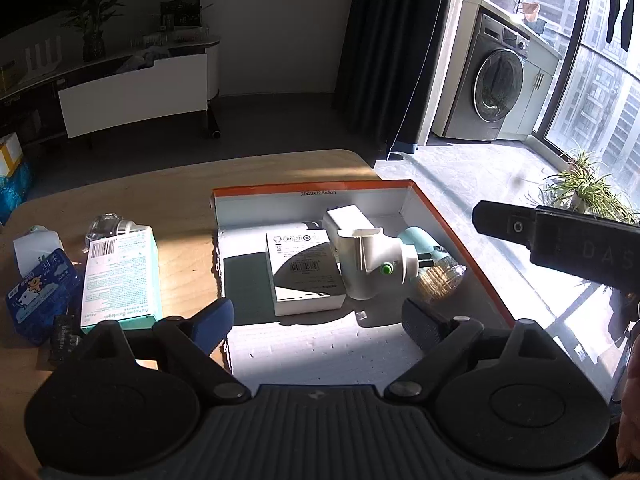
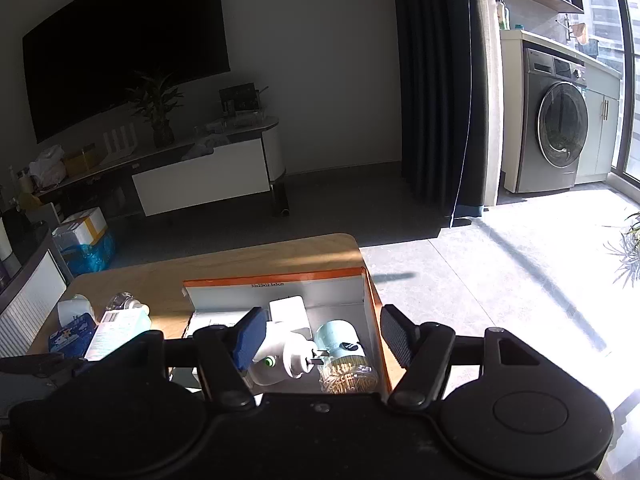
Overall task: Organize rigid objects
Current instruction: 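Move both grippers back from the cardboard box to the table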
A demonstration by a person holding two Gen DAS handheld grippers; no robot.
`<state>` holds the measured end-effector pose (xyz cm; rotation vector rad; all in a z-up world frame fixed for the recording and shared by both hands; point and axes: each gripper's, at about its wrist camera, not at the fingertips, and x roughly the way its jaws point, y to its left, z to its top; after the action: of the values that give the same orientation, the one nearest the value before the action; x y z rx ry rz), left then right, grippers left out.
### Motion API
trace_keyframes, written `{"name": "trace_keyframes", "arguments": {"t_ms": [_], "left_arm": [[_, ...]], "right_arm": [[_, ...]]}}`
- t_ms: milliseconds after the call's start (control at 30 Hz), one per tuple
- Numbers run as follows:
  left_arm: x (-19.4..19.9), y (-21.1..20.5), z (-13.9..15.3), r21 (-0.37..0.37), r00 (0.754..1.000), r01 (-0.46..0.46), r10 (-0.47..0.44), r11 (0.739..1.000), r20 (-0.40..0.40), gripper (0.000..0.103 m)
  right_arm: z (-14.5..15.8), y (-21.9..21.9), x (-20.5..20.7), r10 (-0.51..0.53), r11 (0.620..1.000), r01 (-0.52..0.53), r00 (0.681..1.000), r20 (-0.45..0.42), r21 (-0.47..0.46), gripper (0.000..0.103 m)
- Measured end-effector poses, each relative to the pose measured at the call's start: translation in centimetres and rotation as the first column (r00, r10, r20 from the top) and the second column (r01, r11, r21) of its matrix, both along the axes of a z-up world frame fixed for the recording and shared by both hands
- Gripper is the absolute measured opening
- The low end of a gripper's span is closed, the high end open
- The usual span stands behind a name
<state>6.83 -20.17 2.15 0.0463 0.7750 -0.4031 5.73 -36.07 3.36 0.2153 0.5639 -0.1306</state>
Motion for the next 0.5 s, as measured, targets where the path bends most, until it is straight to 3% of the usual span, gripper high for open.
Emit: {"name": "trace_keyframes", "arguments": {"t_ms": [500], "left_arm": [[-1.2,6.1,1.5,0.029,0.987,-0.158,0.158,0.987,0.006,0.097]], "right_arm": [[0.3,4.7,-0.8,0.094,0.996,-0.094,0.995,-0.021,-0.01,0.078]]}}
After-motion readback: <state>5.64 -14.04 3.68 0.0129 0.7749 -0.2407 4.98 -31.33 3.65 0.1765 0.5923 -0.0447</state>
